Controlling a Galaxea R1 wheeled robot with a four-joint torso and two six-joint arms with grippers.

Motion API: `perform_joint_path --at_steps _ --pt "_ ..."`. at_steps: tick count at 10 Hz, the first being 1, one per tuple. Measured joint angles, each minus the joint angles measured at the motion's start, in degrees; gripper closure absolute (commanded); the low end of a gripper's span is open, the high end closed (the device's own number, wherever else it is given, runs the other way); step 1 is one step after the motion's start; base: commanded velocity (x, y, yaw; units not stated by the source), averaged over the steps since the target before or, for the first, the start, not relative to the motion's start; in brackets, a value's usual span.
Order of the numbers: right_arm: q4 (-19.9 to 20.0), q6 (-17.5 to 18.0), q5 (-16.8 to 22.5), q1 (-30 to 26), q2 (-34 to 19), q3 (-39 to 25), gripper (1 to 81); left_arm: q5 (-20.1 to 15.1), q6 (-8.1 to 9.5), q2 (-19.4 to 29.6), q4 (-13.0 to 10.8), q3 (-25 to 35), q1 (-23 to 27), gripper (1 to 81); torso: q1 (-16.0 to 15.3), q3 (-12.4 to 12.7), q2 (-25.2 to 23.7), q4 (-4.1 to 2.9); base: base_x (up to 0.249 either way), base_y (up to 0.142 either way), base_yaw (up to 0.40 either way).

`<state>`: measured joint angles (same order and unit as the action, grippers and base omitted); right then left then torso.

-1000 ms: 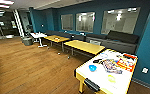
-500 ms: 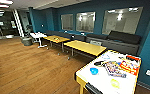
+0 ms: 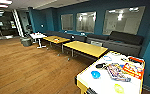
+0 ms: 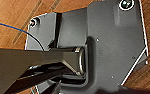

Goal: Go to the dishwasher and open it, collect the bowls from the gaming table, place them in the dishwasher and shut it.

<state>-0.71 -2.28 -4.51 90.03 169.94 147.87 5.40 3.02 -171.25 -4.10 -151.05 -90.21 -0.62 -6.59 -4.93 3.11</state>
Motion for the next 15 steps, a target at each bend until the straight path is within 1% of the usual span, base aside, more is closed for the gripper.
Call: perform_joint_path --at_steps 9,15 --pt "0.00 0.00 0.00 0.32 0.11 0.04 1.0 -0.04 0.00 0.02 0.00 0.00 -0.04 1.0 0.00 0.00 0.00 0.00 0.134 0.069 0.000" --pt "0.00 0.00 -0.04 0.22 0.05 0.04 1.0 0.00 0.00 -0.02 0.00 0.00 0.00 1.0 0.00 0.00 0.00 0.00 0.129 0.000 0.000"
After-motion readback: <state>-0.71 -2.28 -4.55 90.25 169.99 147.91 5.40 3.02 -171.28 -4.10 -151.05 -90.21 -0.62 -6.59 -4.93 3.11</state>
